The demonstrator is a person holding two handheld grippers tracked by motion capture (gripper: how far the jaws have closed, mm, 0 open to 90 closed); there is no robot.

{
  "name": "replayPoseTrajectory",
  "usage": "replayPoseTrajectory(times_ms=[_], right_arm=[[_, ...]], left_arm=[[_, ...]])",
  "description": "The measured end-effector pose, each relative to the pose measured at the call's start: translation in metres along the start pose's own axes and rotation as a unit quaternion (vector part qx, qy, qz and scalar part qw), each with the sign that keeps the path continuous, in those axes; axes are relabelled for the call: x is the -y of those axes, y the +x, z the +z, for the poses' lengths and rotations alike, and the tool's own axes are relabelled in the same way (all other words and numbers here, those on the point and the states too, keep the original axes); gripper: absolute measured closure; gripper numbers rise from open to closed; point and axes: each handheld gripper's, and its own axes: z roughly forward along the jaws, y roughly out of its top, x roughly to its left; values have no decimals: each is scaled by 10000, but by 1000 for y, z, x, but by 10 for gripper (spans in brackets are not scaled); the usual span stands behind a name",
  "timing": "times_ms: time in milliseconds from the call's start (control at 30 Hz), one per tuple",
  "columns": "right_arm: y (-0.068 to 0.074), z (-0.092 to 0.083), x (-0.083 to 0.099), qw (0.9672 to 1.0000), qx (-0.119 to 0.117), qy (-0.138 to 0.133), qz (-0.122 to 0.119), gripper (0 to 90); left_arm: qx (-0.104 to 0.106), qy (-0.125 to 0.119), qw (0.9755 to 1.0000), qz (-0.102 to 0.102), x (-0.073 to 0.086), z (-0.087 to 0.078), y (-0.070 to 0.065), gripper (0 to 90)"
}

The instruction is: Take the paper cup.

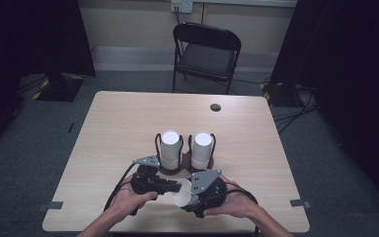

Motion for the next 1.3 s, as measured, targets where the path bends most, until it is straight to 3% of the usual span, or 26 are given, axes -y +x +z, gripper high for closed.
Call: replayPoseTrajectory(times_ms=[167, 333, 467, 533, 633, 800, 1100, 1300], right_arm=[[1, 0, 5, 9999, -11, -134, 96, 252], [2, 1, 8, 9996, 18, -180, 206, 254], [1, 1, 10, 9995, 72, -183, 258, 254], [0, 1, 13, 9993, 106, -177, 325, 254], [-3, 0, 19, 9983, 96, -262, 518, 254], [-5, 1, 22, 9976, 131, -299, 618, 254], [-9, -4, 24, 9952, 203, -477, 824, 255], [-10, -11, 30, 9916, 281, -661, 1077, 255]], left_arm=[[-105, -52, 9999, 98, 5, -4, -3, 778], [-287, -247, 9987, 346, 9, -7, -3, 701], [-391, -404, 9976, 397, 11, -10, 0, 651], [-550, -394, 9965, 485, 11, -13, 2, 614], [-698, -590, 9946, 500, 12, -16, 8, 549], [-799, -496, 9937, 605, 16, -15, 11, 488], [-1101, -716, 9887, 718, 23, -19, 14, 337], [-1258, -760, 9866, 704, 25, -20, 11, 242]])
